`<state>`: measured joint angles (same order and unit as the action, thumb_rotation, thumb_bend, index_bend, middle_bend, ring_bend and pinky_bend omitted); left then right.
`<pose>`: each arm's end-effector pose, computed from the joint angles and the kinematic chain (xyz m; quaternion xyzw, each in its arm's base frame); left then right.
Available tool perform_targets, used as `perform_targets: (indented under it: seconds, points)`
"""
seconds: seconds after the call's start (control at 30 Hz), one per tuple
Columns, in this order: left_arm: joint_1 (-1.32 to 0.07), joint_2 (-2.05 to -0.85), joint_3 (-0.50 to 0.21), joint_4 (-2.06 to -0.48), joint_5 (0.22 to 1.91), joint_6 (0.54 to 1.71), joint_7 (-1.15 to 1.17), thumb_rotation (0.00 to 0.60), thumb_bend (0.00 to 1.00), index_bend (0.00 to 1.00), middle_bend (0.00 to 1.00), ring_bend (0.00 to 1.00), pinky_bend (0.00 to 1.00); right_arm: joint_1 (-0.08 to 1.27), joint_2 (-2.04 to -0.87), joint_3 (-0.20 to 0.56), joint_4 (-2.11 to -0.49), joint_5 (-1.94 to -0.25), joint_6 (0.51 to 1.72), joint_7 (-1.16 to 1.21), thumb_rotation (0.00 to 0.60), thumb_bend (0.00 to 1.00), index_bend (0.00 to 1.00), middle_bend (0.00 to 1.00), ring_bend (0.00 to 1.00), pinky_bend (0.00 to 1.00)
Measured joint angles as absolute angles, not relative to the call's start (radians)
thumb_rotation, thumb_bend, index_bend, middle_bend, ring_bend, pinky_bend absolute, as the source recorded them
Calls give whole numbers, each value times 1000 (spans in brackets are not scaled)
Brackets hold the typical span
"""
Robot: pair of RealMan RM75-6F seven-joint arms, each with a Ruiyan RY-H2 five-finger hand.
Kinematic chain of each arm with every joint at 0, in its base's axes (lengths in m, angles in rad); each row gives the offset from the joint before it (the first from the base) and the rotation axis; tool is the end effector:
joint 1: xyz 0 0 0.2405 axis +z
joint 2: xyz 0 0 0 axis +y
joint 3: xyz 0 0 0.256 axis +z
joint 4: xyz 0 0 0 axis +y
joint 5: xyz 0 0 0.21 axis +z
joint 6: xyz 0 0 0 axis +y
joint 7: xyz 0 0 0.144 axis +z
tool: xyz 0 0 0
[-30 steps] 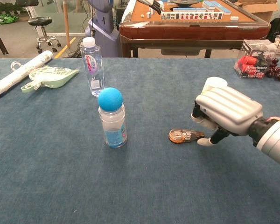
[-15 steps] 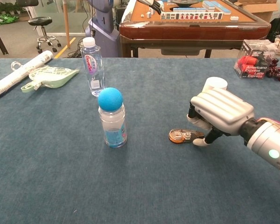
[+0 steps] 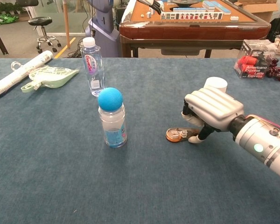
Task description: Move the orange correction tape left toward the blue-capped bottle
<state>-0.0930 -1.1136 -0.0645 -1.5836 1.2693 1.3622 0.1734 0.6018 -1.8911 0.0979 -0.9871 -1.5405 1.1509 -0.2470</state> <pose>-0.3510 0.1831 0.1632 -0.5796 -0.4097 -0.2598 0.6547 -0.1784 -0.3075 -0.0853 0.7677 -0.2465 0.3999 0.4358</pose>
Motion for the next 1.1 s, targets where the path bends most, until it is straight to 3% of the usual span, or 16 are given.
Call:
perform_targets:
  seconds: [1.1]
  points:
    - [-92,-1108,-64,-1585,1267,1360,163,600,22,629,625,548,726,683,-1971,160,-897,-1490,1122,-208,600,0,1000,1000,1000,925]
